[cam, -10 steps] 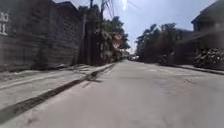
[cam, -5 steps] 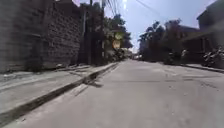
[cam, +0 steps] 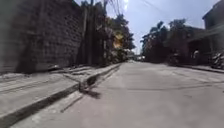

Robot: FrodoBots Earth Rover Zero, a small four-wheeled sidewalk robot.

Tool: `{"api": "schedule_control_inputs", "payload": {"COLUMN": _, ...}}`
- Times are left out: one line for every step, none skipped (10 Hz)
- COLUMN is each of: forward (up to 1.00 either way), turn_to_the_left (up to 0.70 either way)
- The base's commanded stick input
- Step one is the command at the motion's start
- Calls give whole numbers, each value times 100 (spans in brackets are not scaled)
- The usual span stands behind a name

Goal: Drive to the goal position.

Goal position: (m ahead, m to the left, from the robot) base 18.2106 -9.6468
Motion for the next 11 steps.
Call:
{"api": "schedule_control_inputs", "payload": {"forward": 100, "turn_to_the_left": 2}}
{"api": "schedule_control_inputs", "payload": {"forward": 100, "turn_to_the_left": 2}}
{"api": "schedule_control_inputs", "payload": {"forward": 100, "turn_to_the_left": -6}}
{"api": "schedule_control_inputs", "payload": {"forward": 100, "turn_to_the_left": -19}}
{"api": "schedule_control_inputs", "payload": {"forward": 100, "turn_to_the_left": -31}}
{"api": "schedule_control_inputs", "payload": {"forward": 100, "turn_to_the_left": -38}}
{"api": "schedule_control_inputs", "payload": {"forward": 100, "turn_to_the_left": -38}}
{"api": "schedule_control_inputs", "payload": {"forward": 100, "turn_to_the_left": -38}}
{"api": "schedule_control_inputs", "payload": {"forward": 100, "turn_to_the_left": -38}}
{"api": "schedule_control_inputs", "payload": {"forward": 100, "turn_to_the_left": -38}}
{"api": "schedule_control_inputs", "payload": {"forward": 100, "turn_to_the_left": -38}}
